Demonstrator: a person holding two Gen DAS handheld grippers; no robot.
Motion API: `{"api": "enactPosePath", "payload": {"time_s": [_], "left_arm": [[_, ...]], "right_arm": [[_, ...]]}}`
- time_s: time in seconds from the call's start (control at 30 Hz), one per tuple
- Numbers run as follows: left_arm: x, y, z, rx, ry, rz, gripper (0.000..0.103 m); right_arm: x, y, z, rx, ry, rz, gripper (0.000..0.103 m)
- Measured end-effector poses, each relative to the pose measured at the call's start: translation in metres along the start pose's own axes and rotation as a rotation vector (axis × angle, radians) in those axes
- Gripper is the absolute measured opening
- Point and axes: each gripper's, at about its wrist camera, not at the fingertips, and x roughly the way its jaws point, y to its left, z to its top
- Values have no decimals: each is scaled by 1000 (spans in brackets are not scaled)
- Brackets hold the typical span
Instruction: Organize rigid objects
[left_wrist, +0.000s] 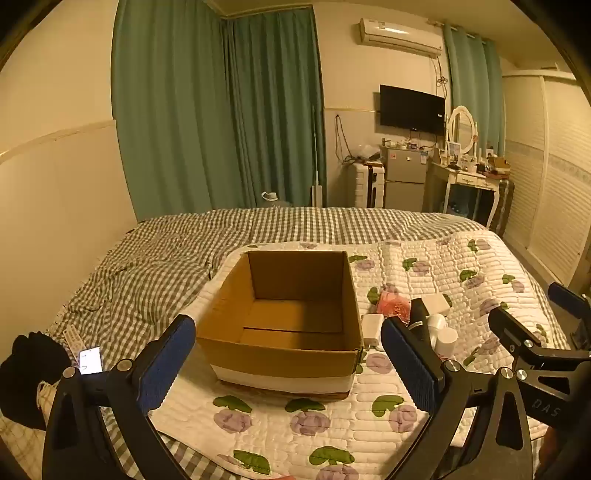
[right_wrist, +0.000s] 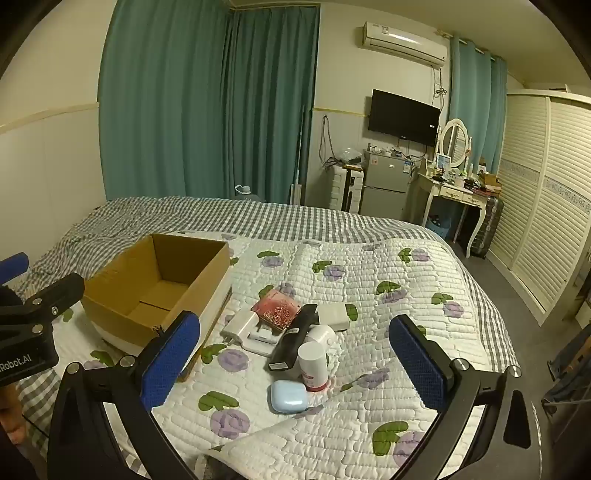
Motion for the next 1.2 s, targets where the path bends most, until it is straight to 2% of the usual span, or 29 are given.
{"api": "enactPosePath", "payload": {"time_s": [0.1, 0.2, 1.2], "left_arm": [[-5, -1, -5, 6, -22, -2, 103], [-2, -2, -1, 12, 9, -3, 103], [1, -5, -6, 14, 19, -3, 103]], "right_arm": [[0, 0, 0, 2, -1, 1, 103], [0, 0, 0, 1, 2, 2, 103], [1, 2, 0, 3, 23, 1, 103]]}}
